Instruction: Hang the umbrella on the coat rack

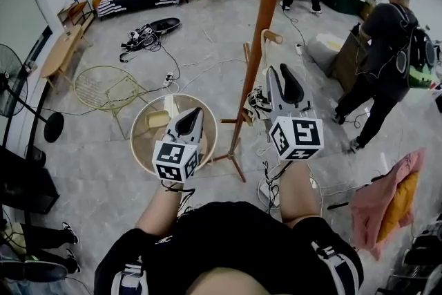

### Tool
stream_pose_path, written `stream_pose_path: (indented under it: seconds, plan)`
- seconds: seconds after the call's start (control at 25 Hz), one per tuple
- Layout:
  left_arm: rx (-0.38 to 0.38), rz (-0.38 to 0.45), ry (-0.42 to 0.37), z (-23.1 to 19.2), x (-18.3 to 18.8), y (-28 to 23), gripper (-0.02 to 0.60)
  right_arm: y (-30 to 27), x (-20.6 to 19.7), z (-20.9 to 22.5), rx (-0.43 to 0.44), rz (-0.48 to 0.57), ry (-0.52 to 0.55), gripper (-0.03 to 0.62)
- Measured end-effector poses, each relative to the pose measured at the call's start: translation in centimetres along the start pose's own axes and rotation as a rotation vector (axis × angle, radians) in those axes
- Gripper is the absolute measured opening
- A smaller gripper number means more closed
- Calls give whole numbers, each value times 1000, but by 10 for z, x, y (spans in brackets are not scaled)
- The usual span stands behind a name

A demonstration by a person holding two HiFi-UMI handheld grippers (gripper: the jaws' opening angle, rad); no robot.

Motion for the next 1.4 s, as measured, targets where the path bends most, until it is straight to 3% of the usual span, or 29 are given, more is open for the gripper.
stream_pose_path:
  seconds: [0.2,0.56,1.4]
  plan:
    - [-33,-7,3,7,-5,-8,17,25,-33,3,-79,-64,-21,14]
    - [-100,-6,-12,45,-5,-22,17,64,-81,10,-94,-162,-118,12]
    - [-114,-4,-32,63,4,-7,17,89,-73,13,-97,-159,-184,12]
Point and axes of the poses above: the fingertips, and each gripper's own axes: y backward along the fingers, z to its right, x out of its top, the point moved 7 cm from there along y, backward along the fingers, and after that the axes turned 9 degrees about x, right-handed, at the moved point
